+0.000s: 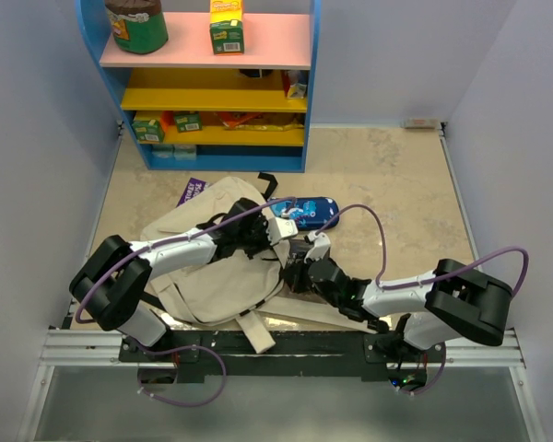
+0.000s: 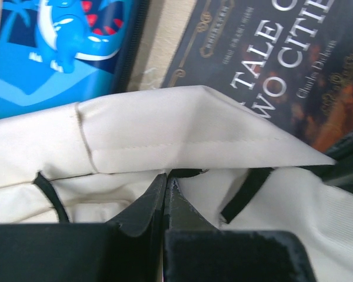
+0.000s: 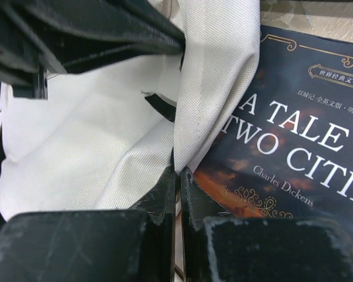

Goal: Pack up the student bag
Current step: Unzip the student bag at the center of the board.

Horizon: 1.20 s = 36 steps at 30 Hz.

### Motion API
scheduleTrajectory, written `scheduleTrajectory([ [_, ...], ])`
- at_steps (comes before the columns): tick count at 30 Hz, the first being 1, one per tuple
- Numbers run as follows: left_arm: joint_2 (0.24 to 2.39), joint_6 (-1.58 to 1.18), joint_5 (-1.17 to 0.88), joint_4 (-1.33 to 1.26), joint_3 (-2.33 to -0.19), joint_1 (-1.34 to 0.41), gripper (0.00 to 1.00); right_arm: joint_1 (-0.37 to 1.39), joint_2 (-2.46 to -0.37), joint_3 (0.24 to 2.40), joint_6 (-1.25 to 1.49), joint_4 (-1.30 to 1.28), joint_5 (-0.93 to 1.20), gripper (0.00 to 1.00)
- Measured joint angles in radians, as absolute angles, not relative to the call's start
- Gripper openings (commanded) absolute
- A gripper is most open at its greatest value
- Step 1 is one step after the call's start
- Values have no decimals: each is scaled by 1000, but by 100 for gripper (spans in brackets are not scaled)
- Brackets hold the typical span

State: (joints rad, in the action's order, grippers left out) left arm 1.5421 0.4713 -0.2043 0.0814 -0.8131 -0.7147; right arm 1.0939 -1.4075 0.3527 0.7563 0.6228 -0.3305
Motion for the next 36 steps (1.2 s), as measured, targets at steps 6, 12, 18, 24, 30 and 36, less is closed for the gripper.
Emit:
scheduleTrajectory([
  [6, 1542, 471, -121, 40, -810, -708, 0, 1098, -1407, 329, 779, 653, -332, 0],
  [12, 1549, 471, -57, 13, -810, -702, 0, 1102, -1382, 307, 798, 661, -343, 0],
  [18, 1589, 462, -33, -2, -820, -702, 0, 1102, -1366, 301, 804, 658, -353, 0],
  [24, 1587, 436, -46, 35, -844, -693, 49, 1105, -1301, 302, 768, 590, -358, 40],
  [30, 1500, 411, -142, 150, -869, -623, 67, 1115, -1174, 373, 586, 439, -377, 50],
  [36, 1407, 408, -268, 217, -930, -525, 67, 1114, -1185, 503, 357, 409, -380, 51],
])
